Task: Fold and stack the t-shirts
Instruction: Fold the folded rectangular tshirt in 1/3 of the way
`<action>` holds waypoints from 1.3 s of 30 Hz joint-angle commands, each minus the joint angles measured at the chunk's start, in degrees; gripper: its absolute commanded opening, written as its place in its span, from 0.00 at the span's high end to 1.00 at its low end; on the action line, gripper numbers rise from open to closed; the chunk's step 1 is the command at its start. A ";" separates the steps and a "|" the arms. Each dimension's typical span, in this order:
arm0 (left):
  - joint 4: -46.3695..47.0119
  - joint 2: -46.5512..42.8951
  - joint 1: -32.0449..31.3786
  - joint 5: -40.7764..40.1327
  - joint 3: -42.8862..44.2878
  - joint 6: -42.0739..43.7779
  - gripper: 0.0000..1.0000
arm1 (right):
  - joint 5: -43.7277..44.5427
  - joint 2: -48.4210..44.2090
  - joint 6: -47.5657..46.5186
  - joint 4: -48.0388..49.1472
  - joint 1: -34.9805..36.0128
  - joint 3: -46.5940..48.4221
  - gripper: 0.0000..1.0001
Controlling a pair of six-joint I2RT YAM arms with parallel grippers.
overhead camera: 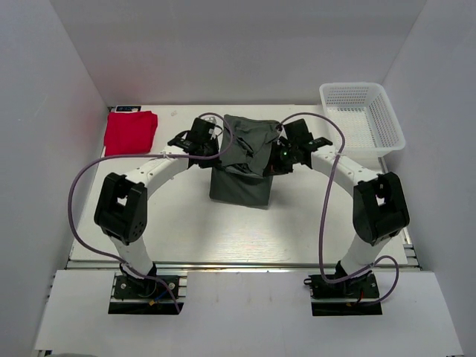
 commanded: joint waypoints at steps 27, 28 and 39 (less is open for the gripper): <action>3.49 17.36 5.64 7.58 21.61 8.78 1.00 | -9.36 17.29 -5.26 1.19 -10.62 20.01 1.00; 4.27 18.24 5.64 8.37 22.14 8.78 1.00 | -9.37 17.73 -5.08 1.29 -10.71 20.19 1.00; 3.75 32.92 11.78 7.06 40.38 -0.26 0.12 | -16.48 30.56 15.52 18.72 -16.15 28.79 0.58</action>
